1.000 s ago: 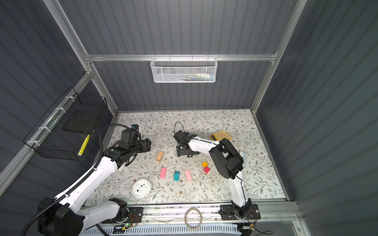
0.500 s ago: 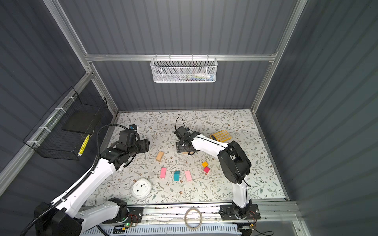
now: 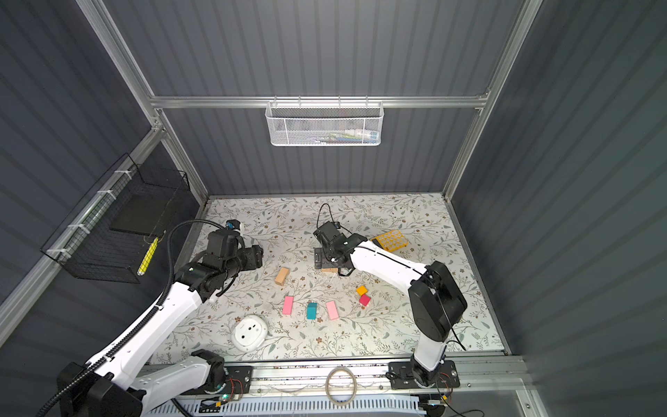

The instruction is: Build the wood block tower

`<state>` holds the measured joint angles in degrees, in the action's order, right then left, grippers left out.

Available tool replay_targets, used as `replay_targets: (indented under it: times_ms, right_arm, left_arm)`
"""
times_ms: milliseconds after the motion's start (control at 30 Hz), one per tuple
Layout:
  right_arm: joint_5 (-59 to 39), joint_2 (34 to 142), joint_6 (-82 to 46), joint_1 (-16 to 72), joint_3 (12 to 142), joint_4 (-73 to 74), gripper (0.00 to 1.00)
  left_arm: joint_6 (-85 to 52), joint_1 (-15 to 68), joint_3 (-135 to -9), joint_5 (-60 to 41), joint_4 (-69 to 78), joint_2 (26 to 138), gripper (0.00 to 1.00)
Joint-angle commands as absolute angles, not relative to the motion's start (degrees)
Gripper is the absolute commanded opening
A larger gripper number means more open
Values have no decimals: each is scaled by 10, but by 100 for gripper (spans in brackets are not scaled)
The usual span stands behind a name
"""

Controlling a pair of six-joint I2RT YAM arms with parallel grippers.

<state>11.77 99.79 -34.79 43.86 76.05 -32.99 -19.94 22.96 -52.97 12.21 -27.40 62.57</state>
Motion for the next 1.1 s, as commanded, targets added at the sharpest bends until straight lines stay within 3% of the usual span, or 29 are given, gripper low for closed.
replay_targets:
  times_ms: [0, 200, 433, 600, 967, 1067]
  right_arm:
    - [121, 973, -368, 453, 748, -333, 99]
    - [133, 941, -376, 478, 733, -327, 94]
    - [125, 934, -388, 493, 711, -317, 80]
    - [120, 936, -395, 506, 700, -310, 63]
    - [114, 939, -404, 515, 674, -288, 5]
    - [120, 929, -403, 516, 657, -282, 0]
  left_arm:
    - [-201, 234, -536, 115, -276, 619, 72]
    - [-205, 234, -541, 116, -280, 634, 71]
    - [-205, 234, -543, 119, -287, 624, 71]
    - [-206, 234, -538, 117, -281, 608, 72]
    - [-212, 234, -538, 121, -295, 586, 72]
    - [-220, 234, -528, 112, -279, 588, 72]
